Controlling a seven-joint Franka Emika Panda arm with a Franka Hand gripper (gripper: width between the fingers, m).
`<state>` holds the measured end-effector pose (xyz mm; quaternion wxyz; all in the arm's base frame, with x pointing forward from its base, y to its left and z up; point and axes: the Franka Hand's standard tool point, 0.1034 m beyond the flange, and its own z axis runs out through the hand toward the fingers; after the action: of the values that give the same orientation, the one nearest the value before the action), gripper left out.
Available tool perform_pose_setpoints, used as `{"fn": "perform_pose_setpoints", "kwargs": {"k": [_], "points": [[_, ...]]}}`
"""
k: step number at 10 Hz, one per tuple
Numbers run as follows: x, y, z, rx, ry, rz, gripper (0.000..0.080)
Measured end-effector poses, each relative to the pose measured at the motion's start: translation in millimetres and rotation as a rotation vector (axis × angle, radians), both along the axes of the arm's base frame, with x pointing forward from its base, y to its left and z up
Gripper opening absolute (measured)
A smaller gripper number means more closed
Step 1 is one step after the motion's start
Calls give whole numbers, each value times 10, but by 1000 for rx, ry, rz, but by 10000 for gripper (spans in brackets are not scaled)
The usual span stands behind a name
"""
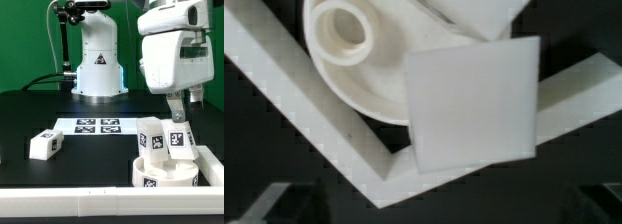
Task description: Assemble stool
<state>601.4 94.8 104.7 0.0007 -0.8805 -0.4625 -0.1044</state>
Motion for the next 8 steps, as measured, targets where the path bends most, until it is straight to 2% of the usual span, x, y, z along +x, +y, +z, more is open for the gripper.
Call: {"fn": "perform_pose_setpoints", "kwargs": {"k": [5,7,8], "points": [[-36,-23,-189,-3,11,-6,649],[-36,-22,-188,-3,11,-6,649],[-34,-21,-187,-3,11,-5,520]]}}
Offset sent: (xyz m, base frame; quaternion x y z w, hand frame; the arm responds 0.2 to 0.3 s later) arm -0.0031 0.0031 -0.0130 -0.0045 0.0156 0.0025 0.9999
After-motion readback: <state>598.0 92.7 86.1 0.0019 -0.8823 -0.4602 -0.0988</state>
